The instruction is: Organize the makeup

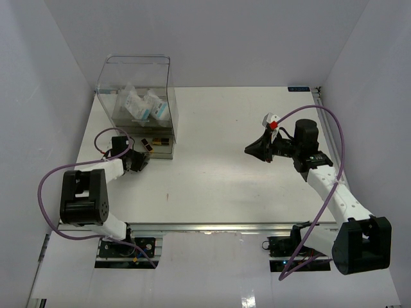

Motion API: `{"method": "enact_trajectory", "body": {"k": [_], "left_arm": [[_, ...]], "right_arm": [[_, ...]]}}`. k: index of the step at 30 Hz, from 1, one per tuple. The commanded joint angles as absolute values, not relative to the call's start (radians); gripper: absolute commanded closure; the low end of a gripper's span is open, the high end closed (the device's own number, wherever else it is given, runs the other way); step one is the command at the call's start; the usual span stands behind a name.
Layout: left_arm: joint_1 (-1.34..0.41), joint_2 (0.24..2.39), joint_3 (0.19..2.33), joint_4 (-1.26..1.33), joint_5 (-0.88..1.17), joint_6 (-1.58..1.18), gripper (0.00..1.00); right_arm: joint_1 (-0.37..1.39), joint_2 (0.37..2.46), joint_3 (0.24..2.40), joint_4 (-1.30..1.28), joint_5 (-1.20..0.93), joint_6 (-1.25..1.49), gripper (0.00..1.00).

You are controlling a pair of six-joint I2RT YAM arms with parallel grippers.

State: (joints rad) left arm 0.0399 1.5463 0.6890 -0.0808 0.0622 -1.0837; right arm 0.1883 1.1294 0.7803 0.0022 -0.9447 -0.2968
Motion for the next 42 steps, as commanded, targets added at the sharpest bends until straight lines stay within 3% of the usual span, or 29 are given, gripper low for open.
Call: {"method": "enact_trajectory", "body": {"k": [1, 12, 27, 36, 42], "left_arm": [[0.038, 1.605, 0.761, -0.020, 0.016, -1.109, 0.55], [0.044, 1.696, 0.821, 0.070, 0.066, -1.095, 0.28], [0.089, 1.689, 0.801, 0.158, 0.190, -1.049, 0.25], [0.136, 1.424, 0.586, 0.312, 0.423, -0.987, 0.24], [0.197, 1.148, 0.540, 0.264, 0.597, -0.850, 0.04]], "right_arm": [[0.186, 1.128, 0.798, 0.023, -0.949, -0.315, 0.80], [0.186, 1.150, 0.795, 0.017, -0.936, -0.324, 0.80], [0.167, 1.162, 0.796, 0.004, -0.922, -0.345, 0.80], [0.076, 1.126, 0.796, 0.002, -0.945, -0.334, 0.79], [0.017, 1.071, 0.773, 0.002, -0.927, -0.332, 0.76]]}}
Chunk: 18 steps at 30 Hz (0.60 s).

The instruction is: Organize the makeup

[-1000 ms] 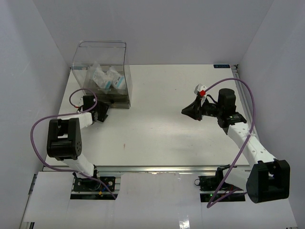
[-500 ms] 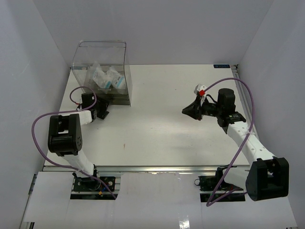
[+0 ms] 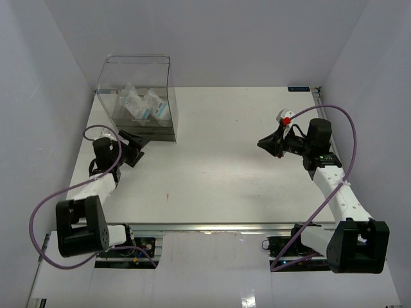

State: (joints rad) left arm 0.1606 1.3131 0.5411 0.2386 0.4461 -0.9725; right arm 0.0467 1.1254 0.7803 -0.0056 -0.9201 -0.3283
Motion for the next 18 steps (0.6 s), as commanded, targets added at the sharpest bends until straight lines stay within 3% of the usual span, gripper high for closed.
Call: {"method": "enact_trajectory", "body": {"k": [1, 7, 13, 18], "left_arm": [[0.203, 1.113, 0.543, 0.260, 0.641, -0.818, 0.02], [0.196, 0.974, 0.568, 0.286, 0.878, -0.675, 0.02], [0.145, 0.877, 0.549, 0.287, 0.949, -0.533, 0.02], [0.100, 0.790, 0.547, 0.260, 0.952, -0.485, 0.02]], "right_arm": [[0.012, 1.060, 0.768, 0.002, -0.921, -0.334, 0.76], [-0.070, 1.008, 0.749, -0.020, -0.922, -0.324, 0.65], [-0.159, 0.977, 0.721, -0.036, -0.966, -0.279, 0.41], [-0.199, 0.976, 0.717, -0.045, -0.935, -0.233, 0.15]]}}
